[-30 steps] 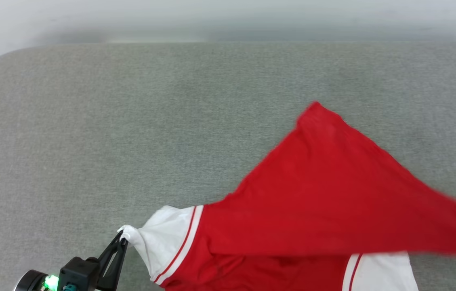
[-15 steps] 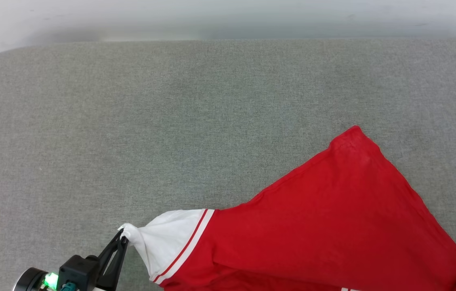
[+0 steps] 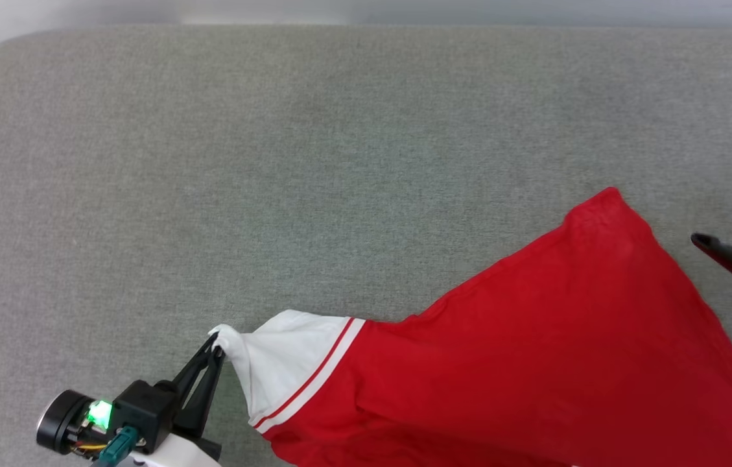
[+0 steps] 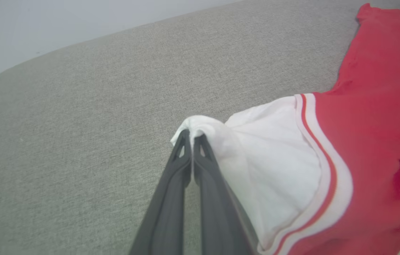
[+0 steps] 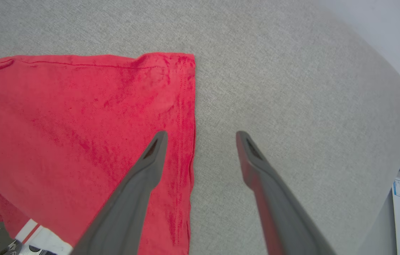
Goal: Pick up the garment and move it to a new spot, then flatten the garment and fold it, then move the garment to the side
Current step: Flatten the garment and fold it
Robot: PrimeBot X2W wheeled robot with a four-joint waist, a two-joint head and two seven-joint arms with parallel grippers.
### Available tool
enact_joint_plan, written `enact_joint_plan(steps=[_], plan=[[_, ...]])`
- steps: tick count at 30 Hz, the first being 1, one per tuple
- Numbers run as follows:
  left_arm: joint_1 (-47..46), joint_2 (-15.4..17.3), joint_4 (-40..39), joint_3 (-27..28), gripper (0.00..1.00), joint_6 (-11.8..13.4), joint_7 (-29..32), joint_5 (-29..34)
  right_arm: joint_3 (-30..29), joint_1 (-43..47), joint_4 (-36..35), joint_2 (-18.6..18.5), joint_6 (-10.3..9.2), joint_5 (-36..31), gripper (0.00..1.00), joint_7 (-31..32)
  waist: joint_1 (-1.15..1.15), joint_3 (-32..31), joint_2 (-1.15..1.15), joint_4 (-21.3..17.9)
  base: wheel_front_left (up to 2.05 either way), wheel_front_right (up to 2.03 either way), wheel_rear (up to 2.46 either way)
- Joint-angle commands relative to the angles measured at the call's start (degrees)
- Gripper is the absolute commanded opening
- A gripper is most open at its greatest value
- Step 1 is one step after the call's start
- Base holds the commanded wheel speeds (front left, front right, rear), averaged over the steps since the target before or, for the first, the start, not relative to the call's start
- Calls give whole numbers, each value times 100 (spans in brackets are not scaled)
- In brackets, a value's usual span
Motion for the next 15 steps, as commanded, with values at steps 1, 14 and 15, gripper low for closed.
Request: enact_joint_plan(steps=[1,14,15], plan=[[-101,-17,-3,-7,0,-33,5,40,107,-211,126,77,-4,-19,100,80,0,104,0,90,0,0,0],[-620,-222,24,-129,0,-147,-44,223,1724,-1973,2133,811,-4,-404,100,343,0,747,0,399,0,0,0],[-643,-233,36,-128,0,-157,-55,231,1823,-2001,2227,839,-4,-394,100,288,0,789,0,411,0,0,0]])
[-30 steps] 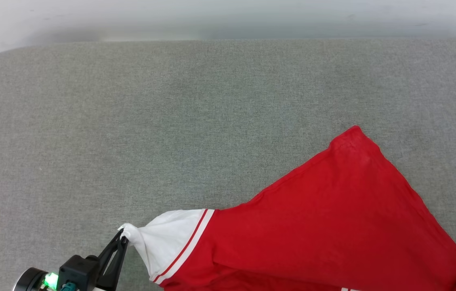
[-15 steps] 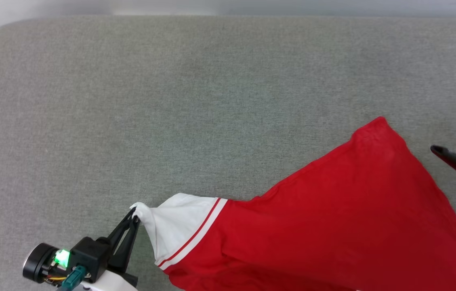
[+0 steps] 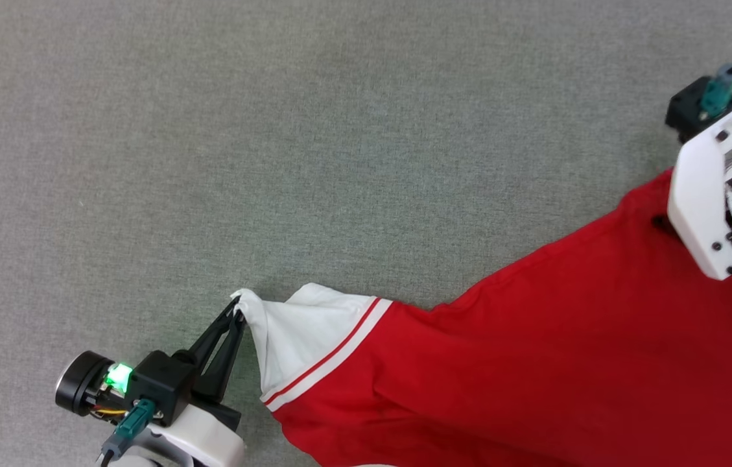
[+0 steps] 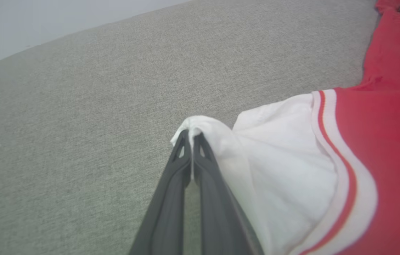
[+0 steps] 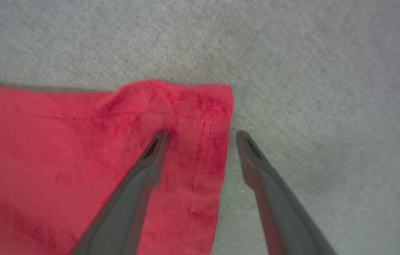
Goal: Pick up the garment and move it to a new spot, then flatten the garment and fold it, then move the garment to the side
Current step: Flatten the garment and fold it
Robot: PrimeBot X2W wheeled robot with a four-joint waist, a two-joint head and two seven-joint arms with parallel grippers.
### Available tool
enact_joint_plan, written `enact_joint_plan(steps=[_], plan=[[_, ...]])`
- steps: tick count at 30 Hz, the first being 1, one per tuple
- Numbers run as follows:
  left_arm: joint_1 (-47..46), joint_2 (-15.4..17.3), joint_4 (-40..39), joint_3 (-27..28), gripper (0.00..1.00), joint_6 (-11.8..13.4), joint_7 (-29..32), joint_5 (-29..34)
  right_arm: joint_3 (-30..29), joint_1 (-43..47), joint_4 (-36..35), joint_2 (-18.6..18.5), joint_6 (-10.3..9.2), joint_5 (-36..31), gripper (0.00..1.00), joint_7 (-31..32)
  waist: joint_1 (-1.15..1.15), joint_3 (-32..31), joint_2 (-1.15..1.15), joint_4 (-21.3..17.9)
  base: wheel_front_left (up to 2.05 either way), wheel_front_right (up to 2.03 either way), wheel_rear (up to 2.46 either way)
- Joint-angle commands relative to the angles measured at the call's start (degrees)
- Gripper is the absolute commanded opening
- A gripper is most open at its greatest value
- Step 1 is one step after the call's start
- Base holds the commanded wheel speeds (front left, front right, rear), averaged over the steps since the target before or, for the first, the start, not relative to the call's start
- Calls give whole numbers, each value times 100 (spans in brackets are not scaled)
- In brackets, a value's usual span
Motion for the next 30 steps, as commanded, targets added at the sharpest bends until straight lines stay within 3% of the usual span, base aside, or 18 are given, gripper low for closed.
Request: enact_joint_plan(steps=[1,6,8,20,30], plan=[[-75,-22,20,7,0,-19,-33,30,128,-59,86,22,-4,15,100,-45,-1,92,0,44,0,0,0],[-164,-107,125,-15,0,-55,-64,39,941,242,518,-72,-1,288,100,-71,-1,167,0,68,0,0,0],[-171,-127,180,-20,0,-75,-77,25,1097,245,601,-96,0,437,0,-217,-1,140,0,54,0,0,0],[-456,180,322,-10,0,-181,33,219,1067,-499,595,-155,-5,928,0,-1945,-1,-824,0,-206,0,0,0],[-1756,420,220,267,0,-487,309,381,896,-1050,518,-209,-5,1126,0,-3202,-1,-1167,0,-530,0,0,0]])
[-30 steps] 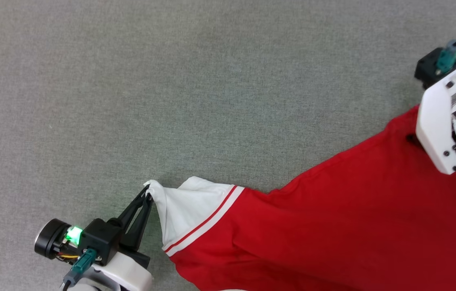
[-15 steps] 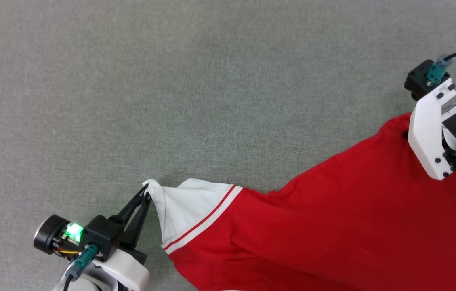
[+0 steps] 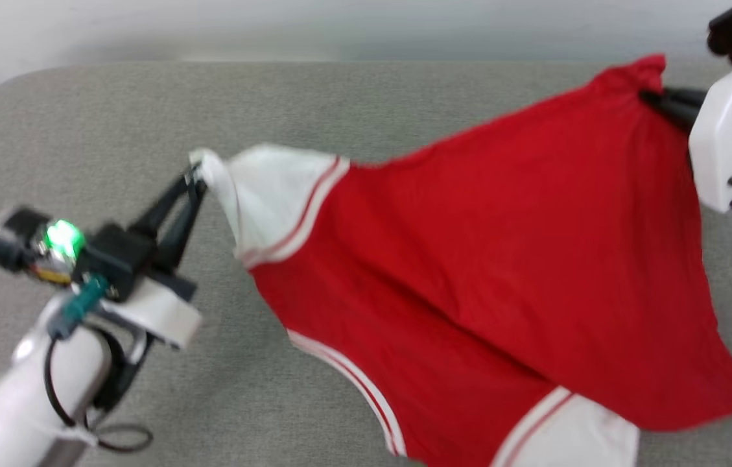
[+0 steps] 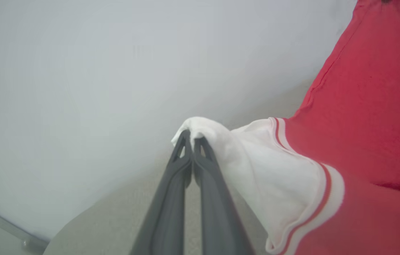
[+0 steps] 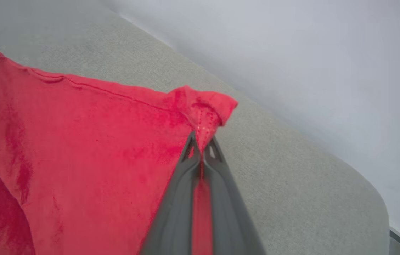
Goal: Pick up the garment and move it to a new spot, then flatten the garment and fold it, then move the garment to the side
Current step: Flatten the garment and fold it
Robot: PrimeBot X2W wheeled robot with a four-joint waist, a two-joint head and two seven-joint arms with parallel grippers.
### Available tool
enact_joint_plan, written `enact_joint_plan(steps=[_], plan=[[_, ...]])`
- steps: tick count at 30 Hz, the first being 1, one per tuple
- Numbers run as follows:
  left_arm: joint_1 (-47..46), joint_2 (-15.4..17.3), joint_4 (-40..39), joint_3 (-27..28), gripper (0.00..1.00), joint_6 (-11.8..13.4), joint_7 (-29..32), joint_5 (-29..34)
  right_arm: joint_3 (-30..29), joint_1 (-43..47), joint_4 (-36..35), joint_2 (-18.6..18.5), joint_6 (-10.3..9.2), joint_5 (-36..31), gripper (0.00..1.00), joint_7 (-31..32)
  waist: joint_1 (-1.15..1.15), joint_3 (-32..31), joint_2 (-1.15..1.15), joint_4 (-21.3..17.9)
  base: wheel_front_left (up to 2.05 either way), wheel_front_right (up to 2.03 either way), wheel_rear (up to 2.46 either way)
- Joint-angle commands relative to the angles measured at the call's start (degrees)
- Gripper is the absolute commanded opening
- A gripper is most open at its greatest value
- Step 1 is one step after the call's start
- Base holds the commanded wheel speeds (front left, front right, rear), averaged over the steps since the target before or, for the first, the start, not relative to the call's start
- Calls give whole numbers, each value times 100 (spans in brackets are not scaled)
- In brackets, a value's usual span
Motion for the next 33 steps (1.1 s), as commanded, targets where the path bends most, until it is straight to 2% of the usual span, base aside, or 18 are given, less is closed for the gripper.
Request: enact_joint_plan(steps=[1,7,18,20,26,33], plan=[[-283,33,14,56,0,-67,42,45,-56,-190,13,17,-6,-30,0,-150,0,23,0,-82,0,0,0],[-1686,59,197,224,0,-444,252,202,-416,-797,292,247,-6,-272,0,-615,0,326,0,-208,0,0,0],[-4626,-353,1041,509,0,-1104,429,251,-1202,-2570,1100,1061,-6,-1215,0,-958,0,1292,0,-231,0,0,0],[-4886,-401,1119,529,0,-1147,429,252,-1253,-2769,1179,1136,-6,-1309,0,-986,0,1392,0,-226,0,0,0],[-6423,-576,1831,508,0,-1376,366,342,-1385,-3879,1617,1406,-6,-1750,0,-1084,0,1841,0,-200,0,0,0],[-7706,-735,2681,469,0,-1487,82,209,-1482,-4839,2056,1636,-6,-2023,0,-1359,0,2161,0,-204,0,0,0]])
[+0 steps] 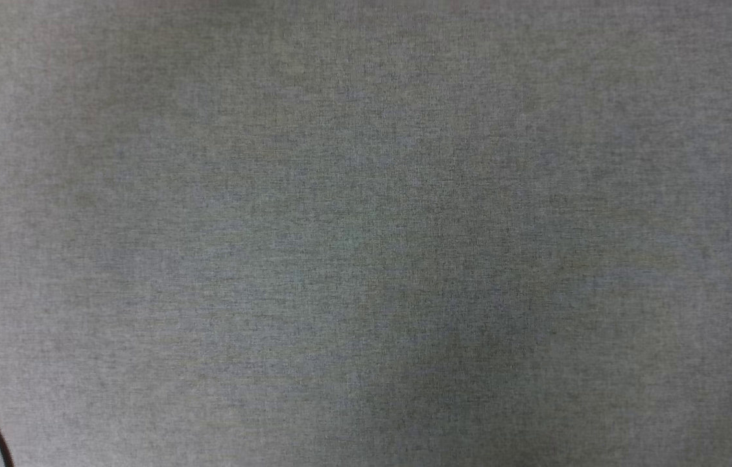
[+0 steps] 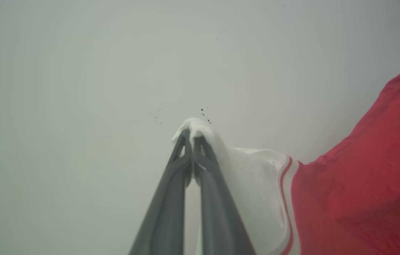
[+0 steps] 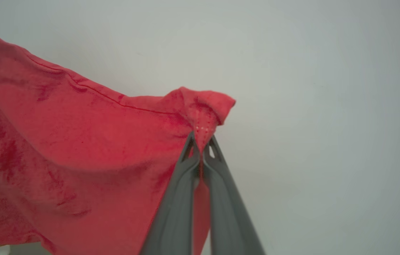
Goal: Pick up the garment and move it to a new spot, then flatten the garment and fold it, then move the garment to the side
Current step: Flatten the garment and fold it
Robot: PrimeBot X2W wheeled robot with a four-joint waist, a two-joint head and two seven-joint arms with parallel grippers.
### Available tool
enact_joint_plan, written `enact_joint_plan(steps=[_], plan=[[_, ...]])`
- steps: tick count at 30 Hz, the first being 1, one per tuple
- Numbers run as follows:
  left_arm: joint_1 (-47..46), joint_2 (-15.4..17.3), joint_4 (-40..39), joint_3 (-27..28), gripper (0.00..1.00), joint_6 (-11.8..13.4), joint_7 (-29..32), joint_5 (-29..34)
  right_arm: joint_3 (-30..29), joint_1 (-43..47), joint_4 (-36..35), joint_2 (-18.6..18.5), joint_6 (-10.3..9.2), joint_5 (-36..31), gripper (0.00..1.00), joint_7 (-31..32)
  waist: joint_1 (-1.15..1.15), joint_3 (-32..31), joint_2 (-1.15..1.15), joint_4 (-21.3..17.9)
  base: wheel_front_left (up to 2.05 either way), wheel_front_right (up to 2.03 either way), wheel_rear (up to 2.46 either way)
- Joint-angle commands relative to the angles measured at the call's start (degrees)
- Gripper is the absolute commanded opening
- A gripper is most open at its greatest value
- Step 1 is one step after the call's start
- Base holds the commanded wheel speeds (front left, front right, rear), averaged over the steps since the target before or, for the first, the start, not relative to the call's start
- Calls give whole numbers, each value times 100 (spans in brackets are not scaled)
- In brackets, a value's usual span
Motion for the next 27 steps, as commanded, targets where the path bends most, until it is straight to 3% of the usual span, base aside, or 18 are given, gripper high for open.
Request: enact_joint_plan(steps=[1,7,15,19,20,27], plan=[[-87,-41,76,-28,0,-5,-43,-37,6,-100,59,43,-6,-41,0,-44,-1,49,0,12,0,0,0],[-338,-92,671,-225,0,-30,-311,-147,257,-199,368,151,-6,-18,0,-179,-1,152,0,61,0,0,0],[320,-98,1137,-603,0,-35,-524,-400,734,489,710,187,-6,335,0,-493,-1,77,0,86,0,0,0],[1091,-194,1277,-736,0,-35,-563,-563,1083,1185,839,183,-6,564,0,-695,-1,-137,0,122,0,0,0],[1702,-210,1263,-818,0,-34,-577,-564,1352,1692,860,143,-6,761,0,-857,-1,-326,0,124,0,0,0],[3349,-110,690,-634,0,104,-581,-564,1936,2854,703,8,-6,1272,0,-1169,-1,-902,0,53,0,0,0]])
